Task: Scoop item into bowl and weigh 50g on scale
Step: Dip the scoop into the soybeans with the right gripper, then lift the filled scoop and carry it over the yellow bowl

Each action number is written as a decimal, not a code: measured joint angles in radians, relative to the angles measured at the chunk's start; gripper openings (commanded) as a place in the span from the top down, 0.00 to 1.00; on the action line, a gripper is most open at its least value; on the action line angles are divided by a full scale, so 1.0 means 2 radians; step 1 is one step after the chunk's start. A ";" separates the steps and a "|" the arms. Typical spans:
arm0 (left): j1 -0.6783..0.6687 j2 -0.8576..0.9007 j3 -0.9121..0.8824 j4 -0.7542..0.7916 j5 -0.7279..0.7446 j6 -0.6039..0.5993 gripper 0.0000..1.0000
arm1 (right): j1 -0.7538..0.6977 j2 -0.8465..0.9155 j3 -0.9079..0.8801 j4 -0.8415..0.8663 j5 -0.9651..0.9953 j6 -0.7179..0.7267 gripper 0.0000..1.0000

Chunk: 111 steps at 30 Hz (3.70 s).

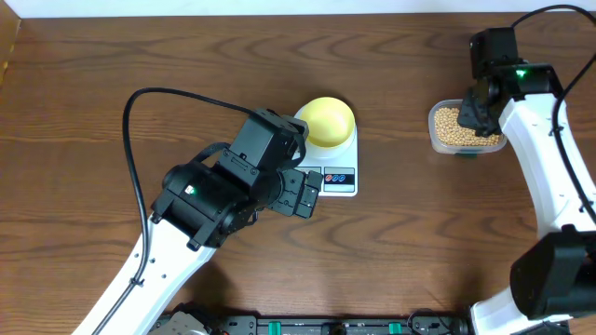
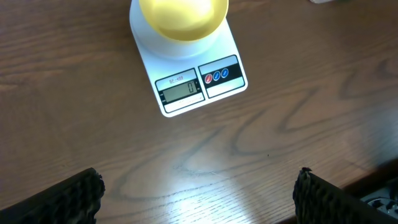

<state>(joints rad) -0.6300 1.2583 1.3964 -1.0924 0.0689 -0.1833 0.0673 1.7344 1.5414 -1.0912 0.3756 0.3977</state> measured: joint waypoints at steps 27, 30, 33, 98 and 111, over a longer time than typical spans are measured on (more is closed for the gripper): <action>0.000 0.000 0.000 0.000 0.000 0.000 0.00 | -0.049 0.079 0.000 0.004 -0.192 -0.040 0.99; 0.000 0.000 0.000 0.000 0.000 0.000 0.00 | -0.067 0.079 0.000 0.003 -0.221 -0.049 0.99; 0.000 0.000 0.000 0.000 0.000 0.000 0.00 | -0.085 0.079 0.000 0.002 -0.251 -0.061 0.99; 0.000 0.000 0.000 0.000 0.000 0.000 0.00 | -0.156 0.079 -0.004 -0.055 -0.892 -0.339 0.99; 0.000 0.000 0.000 0.000 0.000 0.000 0.00 | -0.038 0.079 -0.006 0.096 -0.857 -0.229 0.99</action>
<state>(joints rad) -0.6300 1.2583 1.3964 -1.0924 0.0692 -0.1833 -0.0078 1.8915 1.5295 -0.8986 -1.3392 -0.0612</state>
